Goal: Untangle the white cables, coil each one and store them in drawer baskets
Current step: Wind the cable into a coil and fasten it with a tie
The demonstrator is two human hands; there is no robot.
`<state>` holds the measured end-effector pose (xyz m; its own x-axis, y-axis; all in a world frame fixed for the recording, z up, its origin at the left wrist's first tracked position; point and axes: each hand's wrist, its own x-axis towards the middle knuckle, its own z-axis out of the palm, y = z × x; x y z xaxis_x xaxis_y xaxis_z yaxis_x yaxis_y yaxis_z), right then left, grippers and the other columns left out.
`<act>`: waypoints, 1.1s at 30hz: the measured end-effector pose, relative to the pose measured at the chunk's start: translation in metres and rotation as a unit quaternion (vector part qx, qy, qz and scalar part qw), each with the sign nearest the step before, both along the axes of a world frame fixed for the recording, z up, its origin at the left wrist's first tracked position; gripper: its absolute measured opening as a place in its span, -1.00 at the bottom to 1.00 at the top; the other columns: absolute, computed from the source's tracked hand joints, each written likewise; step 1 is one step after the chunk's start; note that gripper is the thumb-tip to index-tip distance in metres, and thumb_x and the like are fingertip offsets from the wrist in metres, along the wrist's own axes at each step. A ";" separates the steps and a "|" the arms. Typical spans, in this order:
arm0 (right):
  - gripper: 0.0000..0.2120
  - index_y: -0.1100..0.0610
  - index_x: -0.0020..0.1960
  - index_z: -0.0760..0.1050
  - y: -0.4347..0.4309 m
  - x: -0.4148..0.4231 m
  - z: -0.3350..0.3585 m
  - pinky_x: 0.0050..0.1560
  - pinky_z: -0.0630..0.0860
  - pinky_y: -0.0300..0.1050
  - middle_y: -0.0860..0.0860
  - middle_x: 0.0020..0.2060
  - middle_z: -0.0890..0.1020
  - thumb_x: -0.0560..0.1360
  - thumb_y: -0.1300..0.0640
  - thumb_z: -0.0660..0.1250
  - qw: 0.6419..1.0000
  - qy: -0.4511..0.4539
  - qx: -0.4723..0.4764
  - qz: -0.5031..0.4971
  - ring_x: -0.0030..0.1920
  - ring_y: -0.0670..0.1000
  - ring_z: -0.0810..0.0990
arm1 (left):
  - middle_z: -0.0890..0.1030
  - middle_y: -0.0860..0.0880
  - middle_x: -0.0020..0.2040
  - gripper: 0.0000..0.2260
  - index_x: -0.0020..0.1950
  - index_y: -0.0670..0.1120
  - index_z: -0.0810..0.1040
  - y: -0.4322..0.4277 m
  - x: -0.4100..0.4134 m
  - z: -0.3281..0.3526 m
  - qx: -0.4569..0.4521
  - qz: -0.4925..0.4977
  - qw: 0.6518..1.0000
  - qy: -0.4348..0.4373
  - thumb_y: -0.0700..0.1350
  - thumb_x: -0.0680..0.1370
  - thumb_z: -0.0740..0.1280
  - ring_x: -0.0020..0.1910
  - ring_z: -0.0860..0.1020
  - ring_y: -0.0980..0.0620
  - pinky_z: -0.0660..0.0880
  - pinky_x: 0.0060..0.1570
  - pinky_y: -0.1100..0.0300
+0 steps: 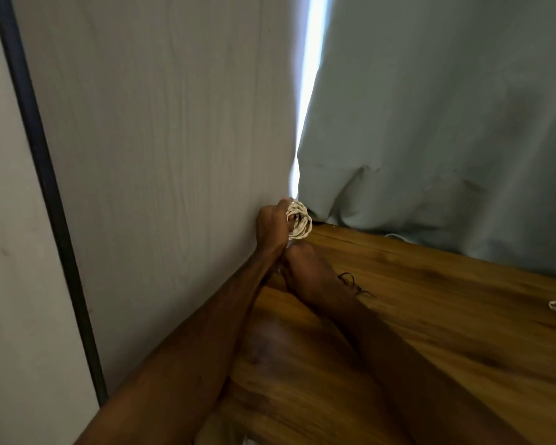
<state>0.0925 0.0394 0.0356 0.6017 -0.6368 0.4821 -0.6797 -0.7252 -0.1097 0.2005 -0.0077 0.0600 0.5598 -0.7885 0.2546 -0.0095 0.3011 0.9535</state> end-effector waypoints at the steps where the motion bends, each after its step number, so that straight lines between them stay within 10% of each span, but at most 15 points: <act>1: -0.91 0.18 -0.05 0.63 0.001 -0.002 0.000 -0.19 0.50 -0.08 0.08 -0.14 0.66 0.55 0.26 0.34 1.000 0.006 -0.003 0.008 -0.19 0.04 0.60 | 0.58 0.04 -0.52 -0.62 -0.44 -0.05 0.64 0.000 0.000 0.000 -0.002 -0.002 1.000 0.009 0.05 0.56 0.38 -0.33 0.60 -0.06 0.58 -0.13 -0.02; 10: -0.81 0.16 0.06 0.53 0.030 -0.037 0.025 -0.22 0.27 -0.31 0.01 -0.06 0.59 0.47 0.31 0.40 0.993 0.097 0.020 0.068 -0.10 -0.07 0.51 | 0.59 0.08 -0.50 -0.69 -0.35 -0.03 0.68 0.002 0.002 0.003 -0.033 -0.028 0.998 0.055 -0.09 0.60 0.39 -0.46 0.56 0.13 0.51 -0.22 0.17; 16: -0.72 -0.12 0.16 0.62 0.043 -0.117 0.057 0.02 0.47 -0.41 -0.28 0.02 0.62 0.65 0.23 0.28 0.974 -0.172 0.144 0.020 -0.11 -0.33 0.55 | 0.70 -0.08 -0.28 -0.81 -0.22 -0.10 0.74 0.016 -0.018 0.009 -0.062 -0.089 0.993 0.044 -0.03 0.51 0.45 -0.26 0.66 0.04 0.58 -0.12 0.16; 20: -0.82 0.13 0.08 0.69 0.046 -0.181 0.064 -0.15 0.62 -0.20 0.07 -0.07 0.71 0.61 0.29 0.33 0.847 -0.416 0.331 0.011 -0.20 -0.09 0.65 | 0.73 -0.17 -0.14 -0.61 -0.10 -0.16 0.74 0.029 -0.057 0.007 -0.055 -0.134 0.989 0.006 0.14 0.33 0.43 -0.14 0.71 -0.10 0.62 -0.06 0.05; 27: -0.88 0.28 0.06 0.64 0.060 -0.204 0.047 -0.24 0.67 -0.12 0.18 -0.15 0.74 0.58 0.36 0.34 0.799 -0.509 0.318 0.009 -0.20 0.05 0.68 | 0.52 -0.22 0.34 -0.68 0.39 -0.14 0.53 0.031 -0.123 -0.009 0.073 -0.110 0.903 -0.409 -0.14 0.64 0.32 0.35 0.47 -0.18 0.34 0.35 0.14; 33: -0.92 0.33 -0.02 0.59 0.056 -0.217 0.043 -0.22 0.70 -0.03 0.25 -0.20 0.73 0.55 0.44 0.35 0.800 -0.527 0.285 0.029 -0.21 0.17 0.74 | 0.53 -0.10 0.15 -0.71 0.20 -0.14 0.57 0.044 -0.181 -0.002 0.065 -0.128 0.964 -0.223 0.01 0.69 0.17 0.13 0.45 -0.02 0.30 0.08 0.15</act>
<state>-0.1245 0.0954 0.0786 0.0898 -0.9196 0.3825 0.0413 -0.3803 -0.9239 0.0198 0.0368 0.0577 0.2002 -0.9279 0.3145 -0.3691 0.2260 0.9015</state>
